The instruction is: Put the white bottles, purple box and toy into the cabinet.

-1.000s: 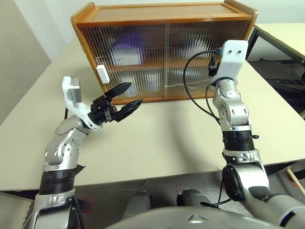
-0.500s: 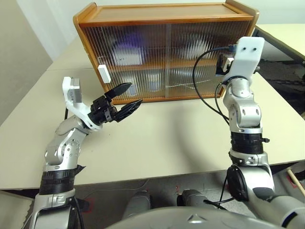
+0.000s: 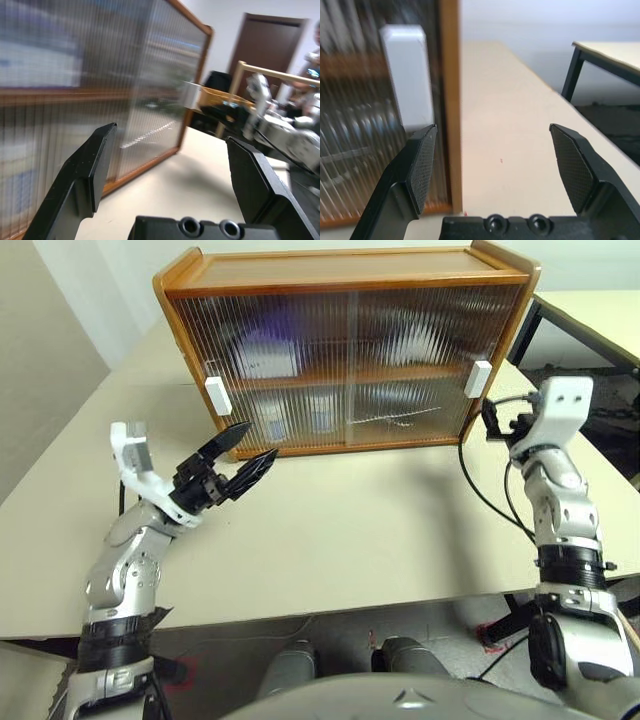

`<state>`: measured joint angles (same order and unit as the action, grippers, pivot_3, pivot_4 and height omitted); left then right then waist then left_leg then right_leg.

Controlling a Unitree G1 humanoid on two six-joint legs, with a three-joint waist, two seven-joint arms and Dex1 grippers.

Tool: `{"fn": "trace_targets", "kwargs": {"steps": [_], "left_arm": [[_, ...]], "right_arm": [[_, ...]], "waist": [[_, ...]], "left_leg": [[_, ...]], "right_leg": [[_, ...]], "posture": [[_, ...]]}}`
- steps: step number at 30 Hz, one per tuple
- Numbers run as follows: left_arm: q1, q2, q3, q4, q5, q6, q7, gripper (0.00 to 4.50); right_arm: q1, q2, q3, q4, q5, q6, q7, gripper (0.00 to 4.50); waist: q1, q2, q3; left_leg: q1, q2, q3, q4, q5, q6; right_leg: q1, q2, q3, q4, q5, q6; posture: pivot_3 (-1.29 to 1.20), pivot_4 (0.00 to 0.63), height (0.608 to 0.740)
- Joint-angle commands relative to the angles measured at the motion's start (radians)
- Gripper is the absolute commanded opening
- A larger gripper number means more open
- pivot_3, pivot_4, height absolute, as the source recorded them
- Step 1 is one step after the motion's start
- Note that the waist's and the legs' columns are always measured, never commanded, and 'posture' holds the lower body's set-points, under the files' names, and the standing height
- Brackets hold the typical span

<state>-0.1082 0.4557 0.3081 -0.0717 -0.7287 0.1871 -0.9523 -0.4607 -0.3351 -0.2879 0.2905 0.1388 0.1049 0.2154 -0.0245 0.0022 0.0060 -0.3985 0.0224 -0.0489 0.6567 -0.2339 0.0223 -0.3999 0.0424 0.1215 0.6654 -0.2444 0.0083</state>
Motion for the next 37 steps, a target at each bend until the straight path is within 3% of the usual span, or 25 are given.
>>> {"fn": "trace_targets", "kwargs": {"steps": [1,8,15,37], "left_arm": [[0.044,-0.015,0.049,0.042,0.027,-0.050,0.037,4.50],[0.079,-0.027,0.106,0.102,0.038,-0.110,0.068,4.50],[0.070,-0.024,0.195,0.275,0.098,-0.196,0.193,4.50],[0.002,0.015,0.227,0.609,0.286,-0.446,0.400,4.50]], "right_arm": [[0.024,-0.031,-0.007,0.111,0.000,-0.160,0.050,4.47],[0.034,-0.070,-0.024,0.301,0.021,-0.304,0.100,4.47],[0.026,-0.090,-0.032,0.412,0.049,-0.367,0.138,4.47],[0.075,-0.100,-0.029,0.432,0.074,-0.414,0.180,4.47]], "waist": [[0.000,0.000,0.000],[0.001,0.000,0.000],[0.000,0.000,0.000],[-0.004,0.000,0.000]], "left_leg": [[0.001,0.000,0.000,0.000,0.000,0.000],[0.002,0.000,-0.001,0.001,0.001,0.001],[0.003,0.000,-0.001,0.001,0.001,0.001],[0.002,0.000,0.000,0.000,0.000,0.000]], "right_leg": [[0.001,0.000,0.000,0.000,0.000,0.000],[0.004,0.000,0.001,-0.001,0.002,0.000],[0.005,0.000,0.001,-0.001,0.002,-0.001],[0.006,0.000,0.001,-0.004,0.003,-0.003]], "posture": [[0.02,0.000,0.740],[0.02,0.000,0.740],[0.01,0.000,0.740],[-0.01,0.000,0.740]]}}
